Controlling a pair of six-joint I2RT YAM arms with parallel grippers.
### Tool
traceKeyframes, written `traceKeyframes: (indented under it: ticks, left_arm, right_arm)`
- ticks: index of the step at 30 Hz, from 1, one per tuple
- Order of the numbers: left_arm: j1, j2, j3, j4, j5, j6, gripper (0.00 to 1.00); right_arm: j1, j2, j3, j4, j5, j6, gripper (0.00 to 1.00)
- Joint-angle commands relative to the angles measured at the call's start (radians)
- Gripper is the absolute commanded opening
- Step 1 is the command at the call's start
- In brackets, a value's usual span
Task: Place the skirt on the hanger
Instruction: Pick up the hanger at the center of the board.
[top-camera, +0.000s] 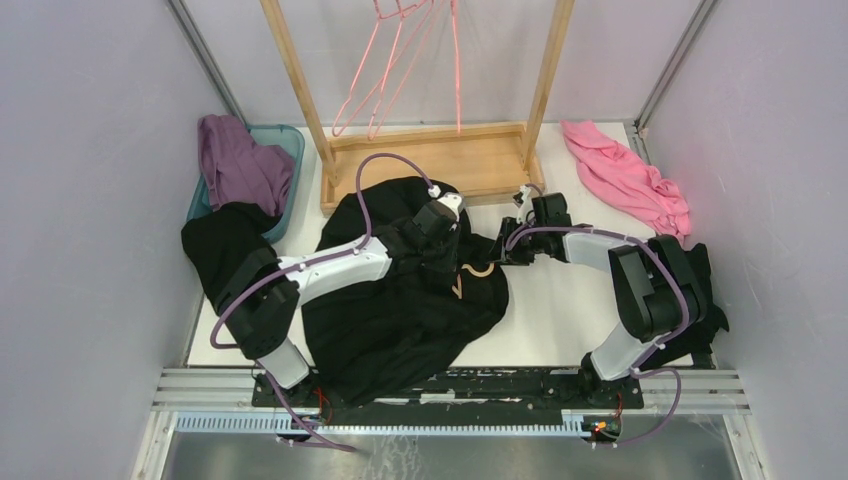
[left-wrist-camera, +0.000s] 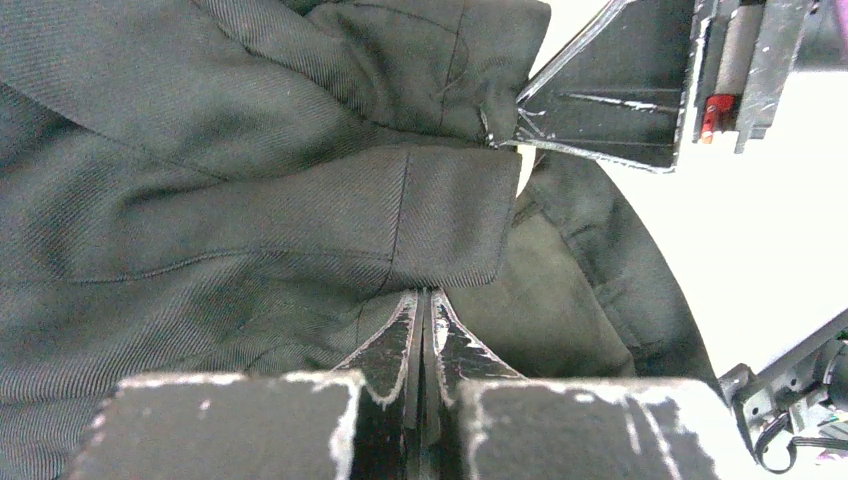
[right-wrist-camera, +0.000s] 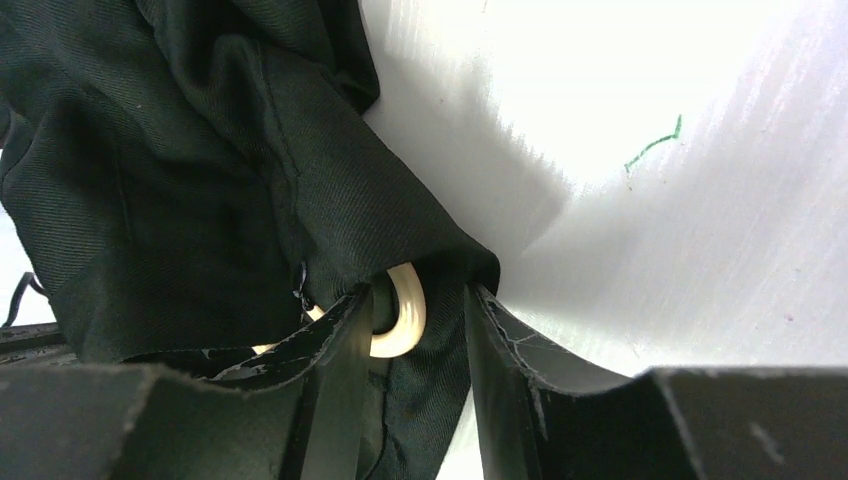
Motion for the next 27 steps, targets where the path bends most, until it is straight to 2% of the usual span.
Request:
traceKeyframes:
  ticks: [1, 6, 16, 18, 21, 27]
  left_arm:
    - [0.013, 0.003, -0.013, 0.082, 0.027, 0.032, 0.03]
    - [0.019, 0.005, -0.03, 0.097, 0.036, 0.034, 0.03]
    - [0.031, 0.017, -0.035, 0.12, 0.061, 0.041, 0.03]
    - [0.034, 0.017, -0.037, 0.124, 0.066, 0.041, 0.03]
    - [0.036, 0.009, -0.041, 0.126, 0.07, 0.043, 0.03]
    - [0.058, -0.048, -0.062, 0.113, 0.065, 0.052, 0.03]
  right_arm:
    - [-0.002, 0.019, -0.002, 0.077, -0.065, 0.026, 0.43]
    - [-0.002, -0.048, -0.023, 0.057, -0.043, 0.019, 0.43]
    - [-0.002, 0.092, -0.016, 0.167, -0.146, 0.078, 0.39]
    - [-0.002, 0.096, -0.014, 0.171, -0.155, 0.078, 0.33]
    - [-0.002, 0.084, -0.025, 0.201, -0.175, 0.093, 0.03]
    - [-0.002, -0.066, -0.038, 0.181, -0.191, 0.106, 0.01]
